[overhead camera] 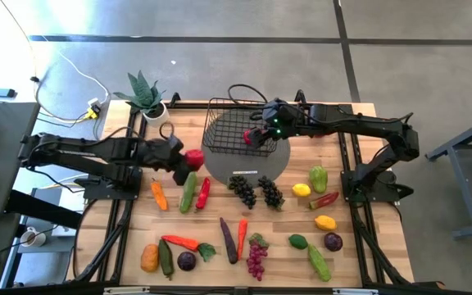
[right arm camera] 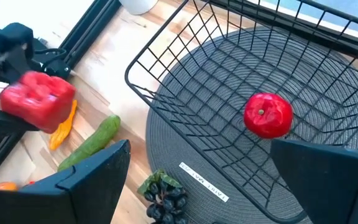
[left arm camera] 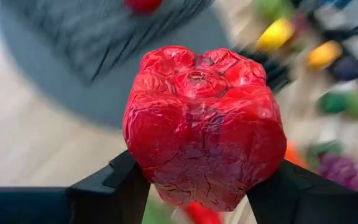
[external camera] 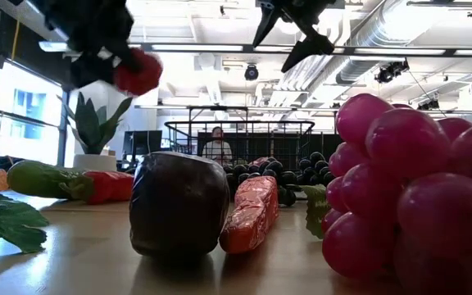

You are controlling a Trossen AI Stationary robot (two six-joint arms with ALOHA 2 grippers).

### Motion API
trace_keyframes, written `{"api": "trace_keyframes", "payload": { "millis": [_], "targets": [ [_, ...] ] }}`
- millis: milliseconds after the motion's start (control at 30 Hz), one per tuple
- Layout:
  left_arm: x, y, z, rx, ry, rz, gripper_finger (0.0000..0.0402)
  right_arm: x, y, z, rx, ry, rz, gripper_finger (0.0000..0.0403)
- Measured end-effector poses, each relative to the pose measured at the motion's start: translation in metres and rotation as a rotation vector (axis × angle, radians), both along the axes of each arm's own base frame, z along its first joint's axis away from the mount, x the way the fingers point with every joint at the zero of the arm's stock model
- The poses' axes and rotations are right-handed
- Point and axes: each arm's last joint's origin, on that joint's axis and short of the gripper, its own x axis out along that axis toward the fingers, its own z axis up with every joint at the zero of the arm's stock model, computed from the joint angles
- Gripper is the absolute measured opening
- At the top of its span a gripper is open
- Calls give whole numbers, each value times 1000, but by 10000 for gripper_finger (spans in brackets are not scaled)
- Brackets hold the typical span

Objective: Build produce basket
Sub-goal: Put the green bell pepper into the wire basket

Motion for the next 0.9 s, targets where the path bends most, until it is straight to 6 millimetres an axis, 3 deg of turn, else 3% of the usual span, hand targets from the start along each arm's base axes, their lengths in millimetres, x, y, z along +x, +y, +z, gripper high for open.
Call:
{"api": "trace_keyframes", "payload": {
  "millis": [300,533,900],
  "targets": [
    [8,23,21,202,-188,1,209,-1,-1,0,-23,10,-12,371],
    [16,52,19,317,-182,65,210,-2,-3,0,-74,25,-49,371],
    [39,114,25,330,-87,100,210,-2,-5,0,-115,35,-82,371]
  ]
}}
